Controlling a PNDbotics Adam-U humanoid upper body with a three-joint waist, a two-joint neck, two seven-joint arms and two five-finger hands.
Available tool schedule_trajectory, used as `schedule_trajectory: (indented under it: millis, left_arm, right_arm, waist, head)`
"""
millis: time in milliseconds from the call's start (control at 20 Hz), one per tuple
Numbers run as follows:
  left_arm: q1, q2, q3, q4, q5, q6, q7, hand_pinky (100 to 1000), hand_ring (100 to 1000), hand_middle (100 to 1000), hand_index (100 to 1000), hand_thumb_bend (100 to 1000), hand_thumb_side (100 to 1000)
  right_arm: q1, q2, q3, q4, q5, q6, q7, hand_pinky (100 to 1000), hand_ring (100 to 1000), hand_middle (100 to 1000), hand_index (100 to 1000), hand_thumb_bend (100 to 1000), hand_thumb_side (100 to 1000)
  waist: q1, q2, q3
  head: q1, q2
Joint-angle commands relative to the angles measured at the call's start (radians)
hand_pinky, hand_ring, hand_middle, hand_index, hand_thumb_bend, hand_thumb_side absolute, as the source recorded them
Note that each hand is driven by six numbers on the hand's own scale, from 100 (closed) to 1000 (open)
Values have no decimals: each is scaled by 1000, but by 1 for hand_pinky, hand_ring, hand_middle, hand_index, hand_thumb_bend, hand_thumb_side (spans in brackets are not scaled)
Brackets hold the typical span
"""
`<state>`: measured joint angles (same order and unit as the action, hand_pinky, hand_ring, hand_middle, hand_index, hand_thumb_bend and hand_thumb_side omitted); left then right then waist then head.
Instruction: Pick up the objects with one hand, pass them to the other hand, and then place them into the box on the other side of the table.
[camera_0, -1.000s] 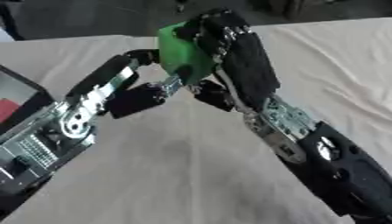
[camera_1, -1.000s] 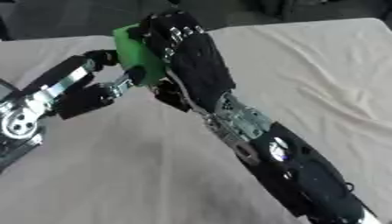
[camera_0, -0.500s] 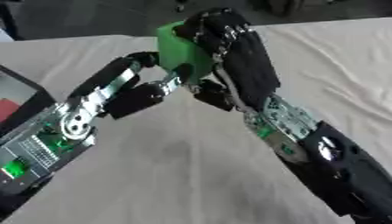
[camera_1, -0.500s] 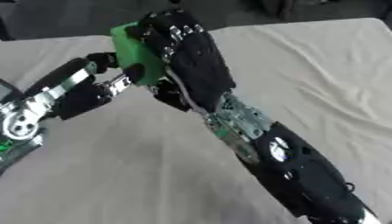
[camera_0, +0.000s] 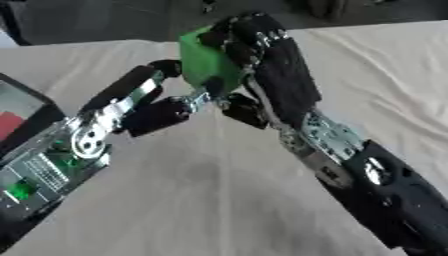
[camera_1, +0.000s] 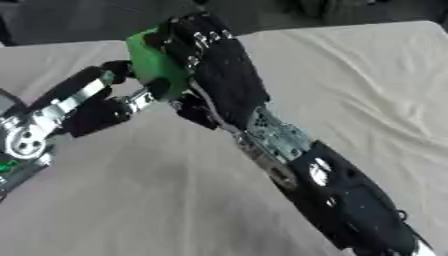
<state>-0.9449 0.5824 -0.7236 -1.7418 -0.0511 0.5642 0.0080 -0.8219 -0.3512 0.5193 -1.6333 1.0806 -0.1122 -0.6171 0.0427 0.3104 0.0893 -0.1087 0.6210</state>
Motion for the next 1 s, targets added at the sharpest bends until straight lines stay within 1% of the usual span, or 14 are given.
schedule_trajectory:
  millis: [50,100,150,250,450,500,600,700,850,1000]
  left_arm:
    - [-22,10,16,-3,-6,1,-3,1000,1000,858,934,355,959]
    - [-22,10,17,-3,-5,1,-3,1000,1000,857,934,371,1000]
    - [-22,10,18,-3,-3,1,-2,1000,1000,857,933,387,1000]
    - [-21,10,17,-3,0,3,1,1000,1000,857,933,386,1000]
    - [-24,6,14,-1,-5,14,6,1000,996,853,929,337,1000]
    - [-25,5,14,-1,-7,17,8,1000,994,851,927,320,986]
    - [-28,2,13,-1,-11,21,12,1000,990,846,922,305,915]
    - [-29,0,12,-3,-16,24,15,1000,986,841,917,270,830]
    - [-31,-1,11,-7,-22,28,17,1000,980,833,910,189,648]
    - [-33,-3,9,-9,-33,34,14,1000,974,828,904,159,542]
  right_arm:
    - [-15,6,14,-36,-7,-21,12,664,610,517,658,100,100]
    - [-15,6,14,-35,-10,-26,18,659,609,517,658,100,100]
    - [-14,6,14,-34,-12,-29,24,655,608,516,658,100,100]
    - [-14,7,14,-33,-17,-36,36,650,607,516,657,100,100]
    - [-14,8,12,-38,-20,-43,47,653,608,516,657,100,100]
    - [-14,8,12,-40,-18,-44,47,658,609,516,657,100,100]
    - [-13,8,12,-44,-14,-46,47,658,609,516,658,100,100]
    - [-12,8,12,-44,-14,-46,49,653,608,516,657,100,100]
    - [-12,9,12,-45,-12,-47,50,653,608,516,657,100,100]
    - [-11,10,12,-46,-11,-45,51,649,607,515,656,100,100]
  waist:
    - [0,-18,0]
    - [0,-18,0]
    - [0,-18,0]
    - [0,-19,0]
    - [-2,-19,0]
    - [-2,-19,-1]
    - [-2,-19,-1]
    - [-2,-19,-1]
    - [-1,-19,-1]
    - [-2,-19,-2]
  head:
    - [2,-11]
    - [2,-11]
    - [3,-11]
    - [4,-12]
    - [7,-13]
    - [8,-13]
    - [9,-13]
    - [9,-13]
    - [9,-12]
    - [10,-12]
